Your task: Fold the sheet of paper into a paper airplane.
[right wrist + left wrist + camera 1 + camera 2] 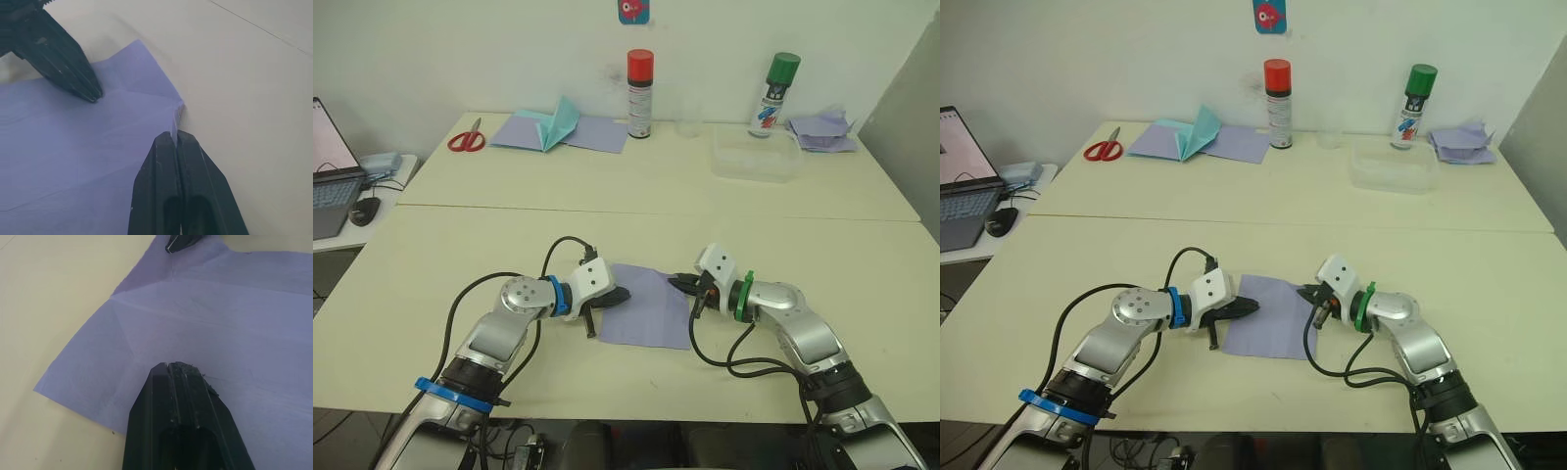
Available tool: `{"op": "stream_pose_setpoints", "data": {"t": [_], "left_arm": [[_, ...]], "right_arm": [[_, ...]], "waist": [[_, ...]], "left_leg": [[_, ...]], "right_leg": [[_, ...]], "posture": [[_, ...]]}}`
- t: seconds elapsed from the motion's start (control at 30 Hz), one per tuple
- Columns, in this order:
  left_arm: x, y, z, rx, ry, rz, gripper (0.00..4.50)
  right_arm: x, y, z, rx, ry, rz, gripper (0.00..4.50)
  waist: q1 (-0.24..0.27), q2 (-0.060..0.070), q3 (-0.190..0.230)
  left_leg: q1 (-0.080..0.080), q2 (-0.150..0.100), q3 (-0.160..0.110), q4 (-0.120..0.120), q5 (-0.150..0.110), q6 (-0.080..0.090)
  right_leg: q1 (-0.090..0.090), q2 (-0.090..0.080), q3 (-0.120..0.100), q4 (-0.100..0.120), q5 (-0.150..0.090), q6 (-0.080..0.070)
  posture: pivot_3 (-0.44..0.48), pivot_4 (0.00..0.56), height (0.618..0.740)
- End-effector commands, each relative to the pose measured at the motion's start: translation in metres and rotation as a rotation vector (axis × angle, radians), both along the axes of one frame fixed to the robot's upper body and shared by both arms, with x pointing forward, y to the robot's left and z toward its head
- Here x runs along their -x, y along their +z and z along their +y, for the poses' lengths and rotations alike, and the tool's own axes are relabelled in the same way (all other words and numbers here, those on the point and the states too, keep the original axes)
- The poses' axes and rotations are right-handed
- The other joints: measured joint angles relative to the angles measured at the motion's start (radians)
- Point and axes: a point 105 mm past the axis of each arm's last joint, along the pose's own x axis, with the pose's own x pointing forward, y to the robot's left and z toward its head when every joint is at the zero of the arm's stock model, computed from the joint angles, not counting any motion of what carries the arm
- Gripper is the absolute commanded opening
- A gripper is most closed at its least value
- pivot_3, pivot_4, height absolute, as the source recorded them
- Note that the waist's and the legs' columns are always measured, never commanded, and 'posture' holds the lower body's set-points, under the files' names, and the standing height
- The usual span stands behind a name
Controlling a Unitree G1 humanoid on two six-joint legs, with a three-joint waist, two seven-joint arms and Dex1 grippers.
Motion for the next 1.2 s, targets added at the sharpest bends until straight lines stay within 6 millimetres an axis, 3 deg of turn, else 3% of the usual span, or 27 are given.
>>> {"op": "stream_pose_setpoints", "data": {"t": [0.03,0.37,1.2], "left_arm": [[0.005,-0.021,0.006,-0.067,0.012,0.067,0.00],[0.007,-0.022,0.006,-0.076,0.007,0.073,0.00],[0.008,-0.022,0.008,-0.083,0.005,0.077,0.00]], "right_arm": [[0.003,0.005,0.009,-0.001,0.041,-0.034,0.01],[0.006,-0.012,0.013,0.071,0.079,0.008,0.01],[-0.001,-0.027,0.014,0.101,0.028,0.071,0.01]], "waist": [[0.000,0.000,0.000],[0.000,0.000,0.000],[-0.004,0.000,-0.001]], "left_leg": [[0.000,0.000,0.000,0.000,0.000,0.000],[0.000,0.000,0.000,0.000,0.000,0.000],[0.001,0.001,0.000,0.000,0.000,0.000]], "right_leg": [[0.000,0.000,0.000,0.000,0.000,0.000],[0.000,0.000,0.000,0.000,0.000,0.000],[0.001,0.000,0.000,0.000,0.001,-0.001]], "posture": [[0.000,0.150,0.740],[0.000,0.150,0.740],[0.000,0.150,0.740]]}}
